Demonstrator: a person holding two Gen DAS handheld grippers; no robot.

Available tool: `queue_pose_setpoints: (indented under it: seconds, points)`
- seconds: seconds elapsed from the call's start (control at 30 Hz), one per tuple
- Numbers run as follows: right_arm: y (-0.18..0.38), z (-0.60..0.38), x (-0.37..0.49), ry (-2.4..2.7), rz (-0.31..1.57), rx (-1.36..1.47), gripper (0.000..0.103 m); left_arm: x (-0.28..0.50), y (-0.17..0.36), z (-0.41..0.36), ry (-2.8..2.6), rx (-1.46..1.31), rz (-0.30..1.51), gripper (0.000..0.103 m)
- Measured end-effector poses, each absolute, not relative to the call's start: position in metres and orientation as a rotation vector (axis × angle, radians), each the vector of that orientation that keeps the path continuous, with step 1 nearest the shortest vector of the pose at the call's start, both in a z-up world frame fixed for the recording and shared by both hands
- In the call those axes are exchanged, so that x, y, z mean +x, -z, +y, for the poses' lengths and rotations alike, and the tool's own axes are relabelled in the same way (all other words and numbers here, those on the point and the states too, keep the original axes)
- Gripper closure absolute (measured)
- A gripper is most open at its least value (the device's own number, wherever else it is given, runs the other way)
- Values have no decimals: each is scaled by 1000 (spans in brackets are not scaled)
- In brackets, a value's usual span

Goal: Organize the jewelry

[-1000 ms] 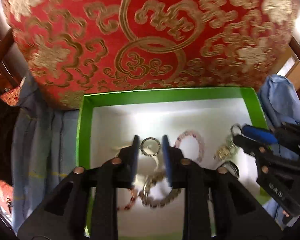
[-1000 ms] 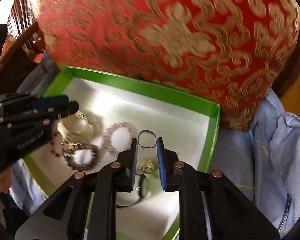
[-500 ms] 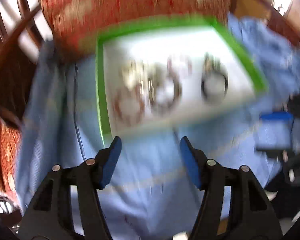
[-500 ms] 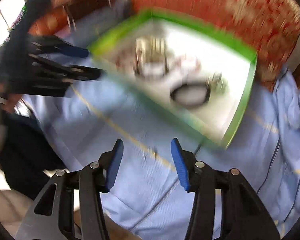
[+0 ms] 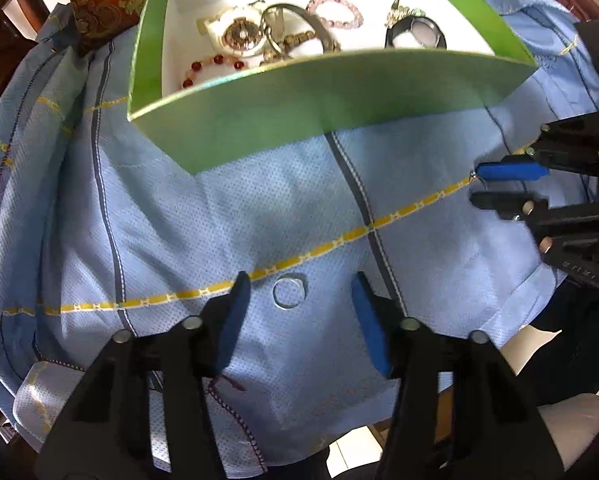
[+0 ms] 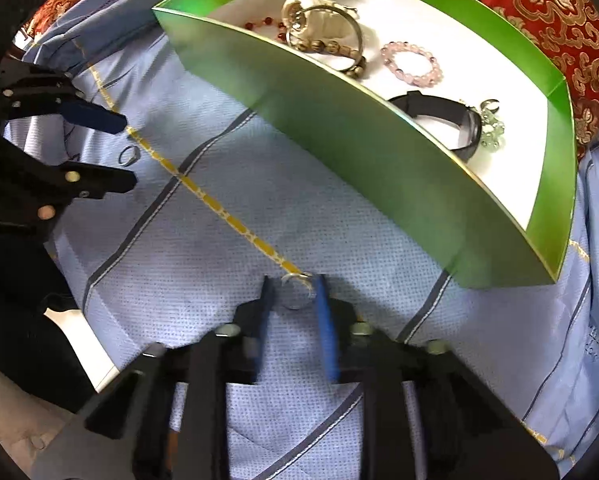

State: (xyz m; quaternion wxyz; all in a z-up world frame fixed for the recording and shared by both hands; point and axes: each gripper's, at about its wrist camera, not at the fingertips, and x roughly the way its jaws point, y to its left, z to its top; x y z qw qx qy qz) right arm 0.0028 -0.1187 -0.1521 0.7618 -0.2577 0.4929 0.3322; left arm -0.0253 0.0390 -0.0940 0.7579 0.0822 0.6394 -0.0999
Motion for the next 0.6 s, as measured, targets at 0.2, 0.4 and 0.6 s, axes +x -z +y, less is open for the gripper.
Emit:
queue_pose_setpoints:
  seconds: [0.2, 0.4, 0.6]
  points:
    - [151, -118, 2, -719, 1075, -555, 84, -28, 100, 32, 214, 210, 1384, 60]
    - [153, -118, 7, -720, 1073, -554, 84, -28, 103, 22, 247, 190, 1373, 85]
    - [151, -124, 13, -703, 1080, -529, 84, -23, 93, 34, 236, 124, 1353, 85]
